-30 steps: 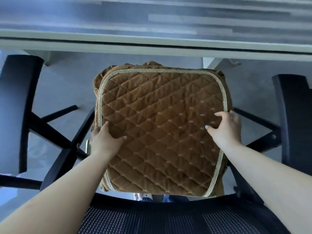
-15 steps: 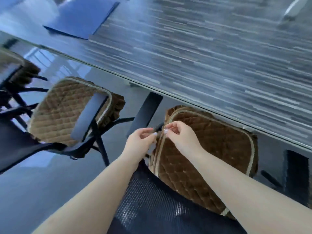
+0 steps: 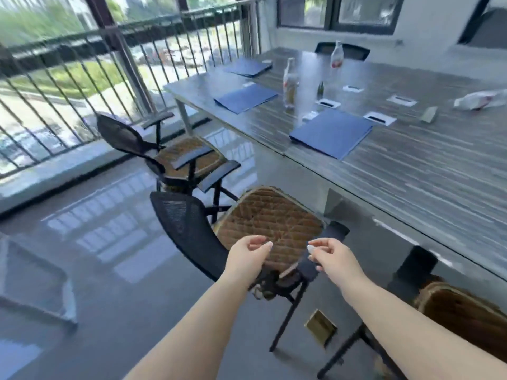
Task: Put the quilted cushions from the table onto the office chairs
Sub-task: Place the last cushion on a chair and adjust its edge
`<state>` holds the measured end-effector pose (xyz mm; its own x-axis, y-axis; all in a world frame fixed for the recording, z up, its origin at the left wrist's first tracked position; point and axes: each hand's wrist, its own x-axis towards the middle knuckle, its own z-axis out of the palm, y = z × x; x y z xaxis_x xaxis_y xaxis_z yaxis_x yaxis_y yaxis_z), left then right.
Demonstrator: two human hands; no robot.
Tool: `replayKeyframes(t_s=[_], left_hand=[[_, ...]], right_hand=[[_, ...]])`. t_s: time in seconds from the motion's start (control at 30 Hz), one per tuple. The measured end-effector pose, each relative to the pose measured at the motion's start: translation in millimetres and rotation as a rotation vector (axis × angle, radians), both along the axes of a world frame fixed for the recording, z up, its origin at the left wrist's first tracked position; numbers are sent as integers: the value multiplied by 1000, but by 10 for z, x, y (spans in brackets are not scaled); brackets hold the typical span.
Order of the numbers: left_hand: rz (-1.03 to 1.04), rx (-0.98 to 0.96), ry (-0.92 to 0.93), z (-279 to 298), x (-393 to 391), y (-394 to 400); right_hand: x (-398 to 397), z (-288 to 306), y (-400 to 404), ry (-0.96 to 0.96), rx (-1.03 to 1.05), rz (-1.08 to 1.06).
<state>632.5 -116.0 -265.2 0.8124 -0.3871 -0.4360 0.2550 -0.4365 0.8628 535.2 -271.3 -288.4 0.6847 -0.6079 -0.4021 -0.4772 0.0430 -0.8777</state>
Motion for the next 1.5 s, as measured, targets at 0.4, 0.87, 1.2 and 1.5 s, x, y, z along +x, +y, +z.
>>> replayKeyframes(t_s=[0.4,0.87,1.2,1.5], left_hand=[[-55,17,27,-4,1315,555],[-261,203,104,-783,3175,-565],[-401,379,137,-1914,4077,-1038],[-663,548,-140,-3145,4483,-1488]], right_hand=[[1018,-262,502,70,23,-152],[2129,-1229,-374,230,145,-432],[2293,-1918,-688,472,137,-533],[2446,-2804,-842,717,50,-558]])
